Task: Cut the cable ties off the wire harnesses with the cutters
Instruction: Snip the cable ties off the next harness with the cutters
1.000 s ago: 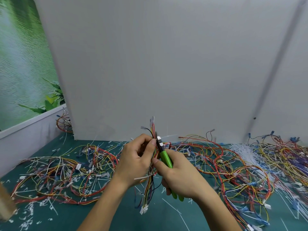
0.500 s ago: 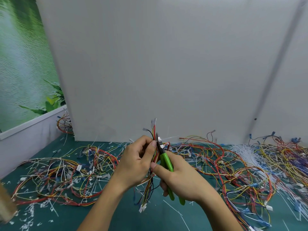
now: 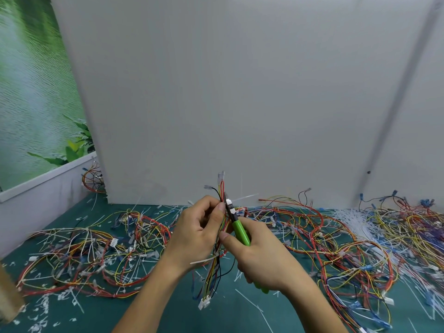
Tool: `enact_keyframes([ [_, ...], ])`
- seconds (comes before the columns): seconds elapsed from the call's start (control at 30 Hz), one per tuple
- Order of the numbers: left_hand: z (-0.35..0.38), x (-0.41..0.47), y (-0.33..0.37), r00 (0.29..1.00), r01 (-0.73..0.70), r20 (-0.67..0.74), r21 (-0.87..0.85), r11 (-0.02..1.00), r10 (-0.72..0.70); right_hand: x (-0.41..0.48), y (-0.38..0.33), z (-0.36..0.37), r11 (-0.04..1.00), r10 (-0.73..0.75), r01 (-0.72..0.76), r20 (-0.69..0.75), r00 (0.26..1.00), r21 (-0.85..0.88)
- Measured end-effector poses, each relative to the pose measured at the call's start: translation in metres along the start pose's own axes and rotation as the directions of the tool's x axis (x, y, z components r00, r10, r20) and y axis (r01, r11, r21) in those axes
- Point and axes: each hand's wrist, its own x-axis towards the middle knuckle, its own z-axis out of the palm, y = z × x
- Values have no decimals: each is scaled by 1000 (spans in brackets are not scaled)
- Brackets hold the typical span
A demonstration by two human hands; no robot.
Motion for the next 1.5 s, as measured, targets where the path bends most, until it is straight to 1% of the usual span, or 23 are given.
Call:
enact_keyframes([
  [0.2, 0, -1, 1, 1000, 10, -8, 26, 1000, -10, -1, -3, -1, 996, 55, -58, 54, 997, 61],
  [0.3, 0, -1, 2, 1000, 18, -20, 29, 999, -18, -1, -3, 0, 998, 53, -54, 44, 998, 25],
  [0.43, 2, -2, 3, 999, 32, -29, 33, 999, -31, 0, 0, -1, 997, 44, -43, 20, 999, -64],
  [0.57, 4, -2, 3, 1000, 28, -14, 31, 999, -27, 0, 1, -1, 996, 47, -46, 12, 999, -76],
  [0.63, 4, -2, 3, 999, 26, -18, 26, 999, -26, 0, 2, -1, 997, 50, -49, 19, 999, -61],
  [0.77, 4, -3, 4, 999, 32, -30, 27, 999, -31, 0, 1, -1, 996, 62, -65, 54, 997, 54],
  [0.87, 3, -2, 6, 999, 38, -33, 27, 999, -37, 0, 0, -1, 993, 70, -78, 88, 994, 93],
  [1.03, 3, -3, 4, 998, 47, -31, 31, 998, -46, -1, -1, -1, 993, 78, -86, 111, 991, 75],
  [1.23, 5, -2, 2, 998, 49, -29, 29, 998, -48, 0, 1, -3, 998, 65, -65, 55, 996, 5],
  [1.37, 5, -2, 2, 998, 53, -35, 13, 998, -53, 0, 1, -3, 996, 76, -79, 66, 995, 50],
  [1.5, 4, -2, 2, 998, 57, -32, 9, 998, -57, 0, 0, -2, 990, 84, -96, 111, 990, 102],
])
